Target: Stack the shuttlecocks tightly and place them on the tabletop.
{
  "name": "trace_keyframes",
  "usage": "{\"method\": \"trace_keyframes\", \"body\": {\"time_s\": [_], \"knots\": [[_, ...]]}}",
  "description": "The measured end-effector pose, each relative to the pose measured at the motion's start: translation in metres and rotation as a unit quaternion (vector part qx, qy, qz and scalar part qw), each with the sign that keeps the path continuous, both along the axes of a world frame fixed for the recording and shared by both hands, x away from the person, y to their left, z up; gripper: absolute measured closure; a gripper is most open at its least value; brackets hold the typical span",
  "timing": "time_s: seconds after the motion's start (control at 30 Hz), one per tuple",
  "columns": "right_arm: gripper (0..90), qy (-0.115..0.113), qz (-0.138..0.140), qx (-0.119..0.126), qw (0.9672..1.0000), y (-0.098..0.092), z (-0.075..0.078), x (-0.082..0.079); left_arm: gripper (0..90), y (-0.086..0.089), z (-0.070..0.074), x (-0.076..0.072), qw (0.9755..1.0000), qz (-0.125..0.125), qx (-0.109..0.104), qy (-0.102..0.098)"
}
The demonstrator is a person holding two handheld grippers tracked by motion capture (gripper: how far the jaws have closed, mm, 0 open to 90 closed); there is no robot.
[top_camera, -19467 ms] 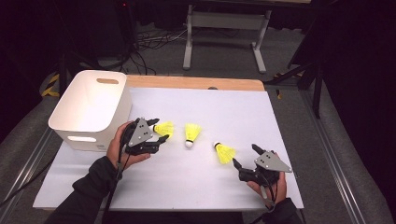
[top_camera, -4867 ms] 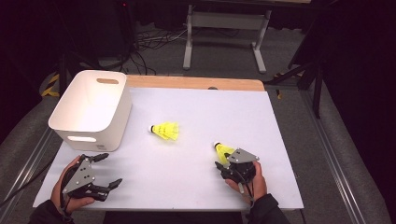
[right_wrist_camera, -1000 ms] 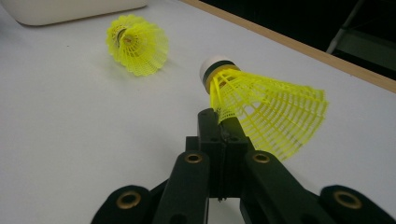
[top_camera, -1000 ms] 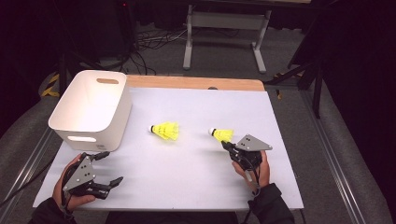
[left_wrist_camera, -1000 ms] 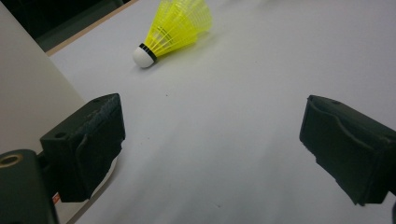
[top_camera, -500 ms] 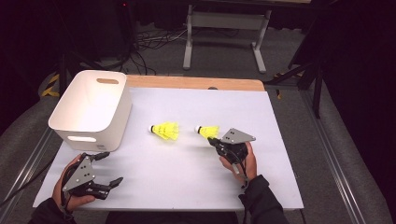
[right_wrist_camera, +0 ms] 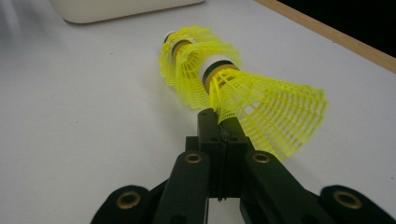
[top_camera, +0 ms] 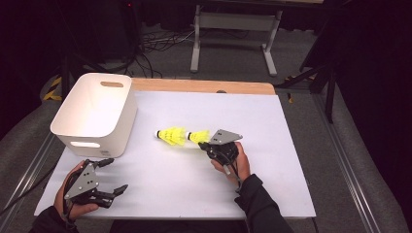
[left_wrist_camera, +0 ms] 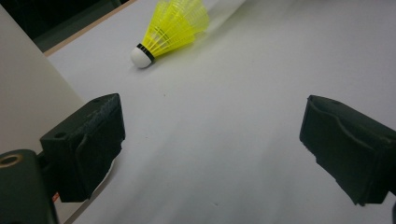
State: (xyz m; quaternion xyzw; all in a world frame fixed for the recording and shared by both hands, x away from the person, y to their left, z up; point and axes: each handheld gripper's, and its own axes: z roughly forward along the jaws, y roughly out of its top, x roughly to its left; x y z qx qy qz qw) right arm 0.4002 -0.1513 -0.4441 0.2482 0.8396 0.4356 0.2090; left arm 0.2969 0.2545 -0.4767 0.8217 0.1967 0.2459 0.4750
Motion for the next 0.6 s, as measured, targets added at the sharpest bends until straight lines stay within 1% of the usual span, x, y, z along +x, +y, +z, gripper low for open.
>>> {"method": "trace_keyframes", "body": {"time_s": [0.07, 0.2, 0.27, 0.37, 0.6], "knots": [[90.0, 0.002, 0.004, -0.003, 1.0, 0.005, -0.002, 0.002, 7.5, 0.0, 0.0, 0.0, 1.0, 0.001, -0.003, 0.001], [90.0, 0.008, 0.01, -0.016, 0.9998, 0.017, -0.006, 0.007, 7.5, 0.001, 0.001, 0.0, 1.0, 0.0, 0.001, -0.003], [90.0, 0.01, 0.01, -0.019, 0.9997, 0.02, -0.007, 0.008, 7.5, 0.001, 0.0, -0.001, 1.0, 0.0, -0.001, -0.001], [90.0, 0.014, 0.013, -0.016, 0.9997, 0.023, -0.008, 0.011, 7.5, 0.001, 0.0, 0.0, 1.0, 0.0, -0.003, 0.0], [90.0, 0.016, 0.019, -0.024, 0.9994, 0.033, -0.011, 0.015, 7.5, 0.001, 0.0, -0.001, 1.0, -0.002, -0.001, -0.001]]}}
